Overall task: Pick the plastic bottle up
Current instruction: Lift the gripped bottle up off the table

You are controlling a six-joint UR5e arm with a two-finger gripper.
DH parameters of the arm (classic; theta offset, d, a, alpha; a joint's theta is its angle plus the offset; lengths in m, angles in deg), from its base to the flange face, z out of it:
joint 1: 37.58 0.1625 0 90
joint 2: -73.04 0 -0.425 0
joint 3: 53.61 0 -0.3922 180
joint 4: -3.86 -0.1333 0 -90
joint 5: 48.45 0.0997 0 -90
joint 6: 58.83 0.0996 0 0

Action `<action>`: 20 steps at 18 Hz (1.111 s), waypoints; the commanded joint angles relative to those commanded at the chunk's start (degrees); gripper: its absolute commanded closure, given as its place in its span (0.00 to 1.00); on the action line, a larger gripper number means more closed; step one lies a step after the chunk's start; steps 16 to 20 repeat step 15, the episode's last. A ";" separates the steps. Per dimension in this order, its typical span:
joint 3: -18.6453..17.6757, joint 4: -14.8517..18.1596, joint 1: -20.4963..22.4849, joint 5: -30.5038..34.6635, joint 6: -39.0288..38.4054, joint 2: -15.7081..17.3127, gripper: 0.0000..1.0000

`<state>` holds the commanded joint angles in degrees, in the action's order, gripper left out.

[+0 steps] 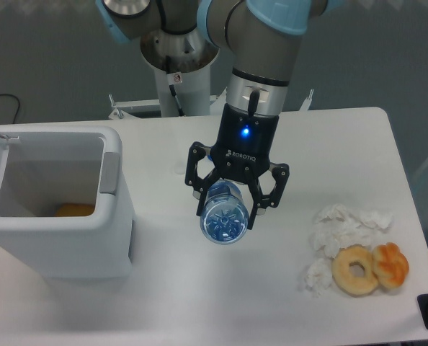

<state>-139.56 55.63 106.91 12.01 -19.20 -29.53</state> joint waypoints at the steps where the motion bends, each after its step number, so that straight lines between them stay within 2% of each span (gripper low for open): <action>1: -0.17 0.00 0.09 0.00 -0.08 -0.09 0.21; 20: -1.93 -0.09 0.17 0.00 0.97 0.35 0.21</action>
